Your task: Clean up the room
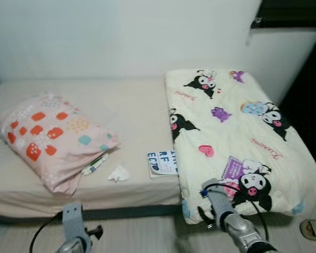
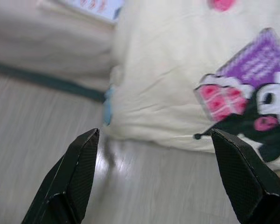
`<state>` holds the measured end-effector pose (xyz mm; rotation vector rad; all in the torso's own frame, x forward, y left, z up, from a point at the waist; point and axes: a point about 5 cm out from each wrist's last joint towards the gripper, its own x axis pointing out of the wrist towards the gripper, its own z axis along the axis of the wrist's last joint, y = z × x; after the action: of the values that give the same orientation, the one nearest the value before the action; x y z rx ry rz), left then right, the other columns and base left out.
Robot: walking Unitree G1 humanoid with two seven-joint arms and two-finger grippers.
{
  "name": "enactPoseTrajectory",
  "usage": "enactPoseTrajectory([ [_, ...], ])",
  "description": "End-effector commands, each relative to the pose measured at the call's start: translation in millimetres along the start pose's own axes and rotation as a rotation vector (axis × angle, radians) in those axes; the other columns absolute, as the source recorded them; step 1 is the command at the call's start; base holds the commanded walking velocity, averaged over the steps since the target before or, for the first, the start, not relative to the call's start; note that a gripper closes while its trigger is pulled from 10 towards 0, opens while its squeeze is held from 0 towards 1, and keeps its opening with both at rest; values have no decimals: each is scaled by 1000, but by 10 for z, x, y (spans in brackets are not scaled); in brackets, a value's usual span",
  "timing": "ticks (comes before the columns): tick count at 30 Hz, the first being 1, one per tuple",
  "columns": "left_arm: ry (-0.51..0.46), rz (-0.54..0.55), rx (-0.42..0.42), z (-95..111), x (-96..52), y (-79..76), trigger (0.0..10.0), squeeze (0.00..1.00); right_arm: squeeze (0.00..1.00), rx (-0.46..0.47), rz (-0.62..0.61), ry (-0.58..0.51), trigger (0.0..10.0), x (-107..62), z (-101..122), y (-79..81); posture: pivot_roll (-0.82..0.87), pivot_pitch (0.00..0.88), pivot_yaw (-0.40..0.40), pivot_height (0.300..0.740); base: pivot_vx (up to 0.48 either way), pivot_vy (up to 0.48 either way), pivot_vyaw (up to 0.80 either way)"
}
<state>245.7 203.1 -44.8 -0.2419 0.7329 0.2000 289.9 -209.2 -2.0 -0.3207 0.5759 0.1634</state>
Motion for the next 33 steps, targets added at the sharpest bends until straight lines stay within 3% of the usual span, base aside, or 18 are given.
enactPoseTrajectory([
  [1, 2, -24, -23, -33, 1, -81, 10000, 0, 0, 29, -18, 1, 10000, -11, -7, -64, -208, 42, -15, 740, 0, 0, 0],
  [5, -19, -81, -19, 30, 20, -221, 10000, 0, 0, 46, -41, -36, 10000, -26, 53, -181, -221, 37, -30, 740, 0, 0, 0],
  [8, -32, -88, -15, 64, 25, -228, 10000, 0, 0, 32, -40, -37, 10000, -31, 53, -197, -227, 40, -46, 740, 0, 0, 0],
  [11, -64, -68, -28, 122, 23, -141, 10000, 0, 0, 45, -26, -38, 10000, -30, 31, -148, -199, 15, -70, 740, 288, 0, 0],
  [13, -85, -38, -47, 151, 15, -39, 10000, 0, 0, 79, -3, -44, 10000, -16, 27, -58, -167, 11, -86, 740, 307, 0, 0],
  [14, -106, -11, -62, 183, 6, 54, 10000, 0, 0, 83, 41, -43, 10000, 10, 41, 88, -128, 36, -82, 740, 326, 0, 0],
  [15, -106, -11, -62, 183, 6, 54, 10000, 0, 0, 83, 41, -43, 10000, 10, 41, 88, -128, 36, -82, 740, 326, 0, 0],
  [17, -147, 33, -103, 246, -16, 212, 10000, 0, 0, 23, 134, -41, 10000, 54, 98, 367, -109, 42, -67, 740, 326, 0, 0],
  [18, -147, 33, -103, 246, -16, 212, 10000, 0, 0, 23, 134, -41, 10000, 54, 98, 367, -109, 42, -67, 740, 326, 0, 0],
  [19, -158, 49, -96, 260, -28, 275, 10000, 0, 0, 18, 166, -54, 10000, 72, 153, 468, -80, 42, -41, 740, 322, 0, 0],
  [25, -155, 92, -62, 262, -75, 496, 10000, 0, 0, 69, 159, -51, 10000, 92, 188, 657, -69, 34, 2, 740, 326, 0, 0],
  [33, -126, 90, -28, 253, -55, 441, 10000, 0, 0, 78, 163, -50, 10000, 73, 135, 706, -136, 28, 20, 740, 254, 0, 0],
])
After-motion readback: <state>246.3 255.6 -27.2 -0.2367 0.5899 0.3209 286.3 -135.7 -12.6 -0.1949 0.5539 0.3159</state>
